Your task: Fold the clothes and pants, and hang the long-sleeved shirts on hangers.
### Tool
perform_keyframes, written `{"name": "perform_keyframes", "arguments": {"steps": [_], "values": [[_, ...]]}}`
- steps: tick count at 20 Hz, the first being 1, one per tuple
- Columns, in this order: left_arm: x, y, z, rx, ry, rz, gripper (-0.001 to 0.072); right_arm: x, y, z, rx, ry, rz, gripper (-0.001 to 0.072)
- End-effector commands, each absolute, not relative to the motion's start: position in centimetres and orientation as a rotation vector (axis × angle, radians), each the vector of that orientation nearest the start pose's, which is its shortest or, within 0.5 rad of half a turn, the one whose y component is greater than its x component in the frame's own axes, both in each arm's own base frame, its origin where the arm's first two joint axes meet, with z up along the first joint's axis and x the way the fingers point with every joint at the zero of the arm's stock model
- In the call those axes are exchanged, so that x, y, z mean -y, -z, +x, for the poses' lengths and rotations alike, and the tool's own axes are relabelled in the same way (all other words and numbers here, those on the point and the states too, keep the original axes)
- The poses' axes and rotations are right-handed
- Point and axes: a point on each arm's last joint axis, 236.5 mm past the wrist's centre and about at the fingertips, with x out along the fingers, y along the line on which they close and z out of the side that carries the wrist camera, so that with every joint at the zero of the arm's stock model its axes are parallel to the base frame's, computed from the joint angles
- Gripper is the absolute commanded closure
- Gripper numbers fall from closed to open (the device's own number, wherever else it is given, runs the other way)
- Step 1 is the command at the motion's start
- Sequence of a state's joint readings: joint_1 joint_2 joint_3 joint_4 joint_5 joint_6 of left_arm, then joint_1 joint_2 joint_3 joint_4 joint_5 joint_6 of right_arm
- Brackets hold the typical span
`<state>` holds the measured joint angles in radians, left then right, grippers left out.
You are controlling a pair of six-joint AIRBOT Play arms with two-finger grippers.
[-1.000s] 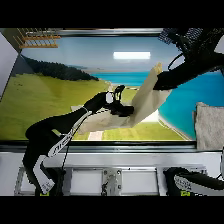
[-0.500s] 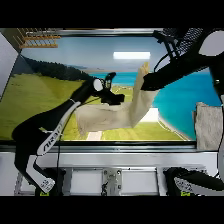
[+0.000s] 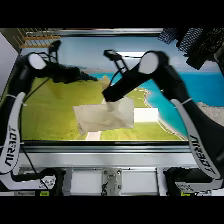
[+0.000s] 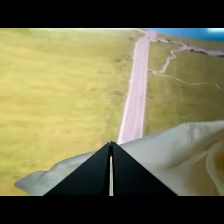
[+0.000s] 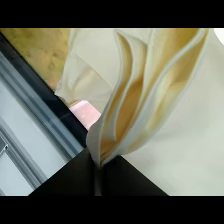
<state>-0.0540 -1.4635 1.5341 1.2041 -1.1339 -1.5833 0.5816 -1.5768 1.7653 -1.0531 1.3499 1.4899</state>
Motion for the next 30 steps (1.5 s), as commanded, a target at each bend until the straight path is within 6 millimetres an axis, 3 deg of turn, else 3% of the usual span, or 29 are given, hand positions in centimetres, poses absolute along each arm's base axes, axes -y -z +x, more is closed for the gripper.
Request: {"name": "perform_keyframes", "arguments": {"steps": [1, 5, 6, 7, 9, 11, 12, 14, 17, 20, 22, 24, 26, 28, 30], "values": [[3.9, -12.4, 46.2, -0.996, 0.167, -0.318, 0.0702, -42.6, -7.1, 32.7, -1.194, -0.997, 0.003, 0.0703], [0.8, -14.7, 44.9, -0.957, 0.122, -0.321, 0.0702, -48.0, -0.2, 31.5, -1.239, -1.020, 0.016, 0.0698], [0.4, -15.1, 44.7, -0.949, 0.116, -0.322, 0.0702, -49.4, 1.2, 31.3, -1.237, -1.025, 0.022, 0.0666], [0.4, -15.3, 44.6, -0.946, 0.116, -0.321, 0.0702, -50.7, 2.2, 31.3, -1.219, -1.028, 0.026, 0.0510], [0.5, -15.4, 44.4, -0.949, 0.117, -0.321, 0.0702, -53.3, 2.5, 31.0, -1.196, -1.058, 0.080, 0.0020], [0.5, -15.4, 44.4, -0.948, 0.117, -0.321, 0.0701, -54.5, -0.4, 30.8, -1.138, -1.140, 0.113, -0.0003], [0.5, -15.4, 44.4, -0.948, 0.117, -0.321, 0.0701, -54.1, -1.9, 31.4, -1.111, -1.140, 0.115, -0.0003], [0.5, -15.2, 44.3, -0.956, 0.119, -0.321, 0.0702, -51.5, -4.2, 33.3, -1.052, -1.107, 0.045, -0.0003], [1.3, -13.6, 43.2, -0.968, 0.121, -0.327, 0.0702, -43.5, -5.0, 36.5, -1.051, -0.969, -0.114, -0.0003], [3.7, -10.1, 40.3, -1.019, 0.147, -0.325, 0.0701, -32.7, -2.9, 38.2, -1.133, -0.771, -0.172, -0.0003], [5.8, -7.5, 37.8, -1.075, 0.182, -0.311, 0.0701, -24.9, -0.3, 37.3, -1.224, -0.640, -0.120, -0.0003], [7.9, -5.5, 35.9, -1.118, 0.222, -0.290, 0.0701, -19.0, 2.4, 35.5, -1.297, -0.543, -0.039, -0.0003], [9.7, -4.0, 34.5, -1.135, 0.259, -0.266, 0.0702, -16.2, 5.0, 33.8, -1.336, -0.504, 0.103, -0.0004], [11.3, -3.1, 33.6, -1.153, 0.294, -0.244, 0.0701, -16.2, 6.8, 33.2, -1.343, -0.522, 0.243, -0.0004], [12.4, -2.5, 32.8, -1.174, 0.318, -0.233, 0.0702, -17.6, 8.2, 33.4, -1.328, -0.563, 0.335, -0.0004]]}}
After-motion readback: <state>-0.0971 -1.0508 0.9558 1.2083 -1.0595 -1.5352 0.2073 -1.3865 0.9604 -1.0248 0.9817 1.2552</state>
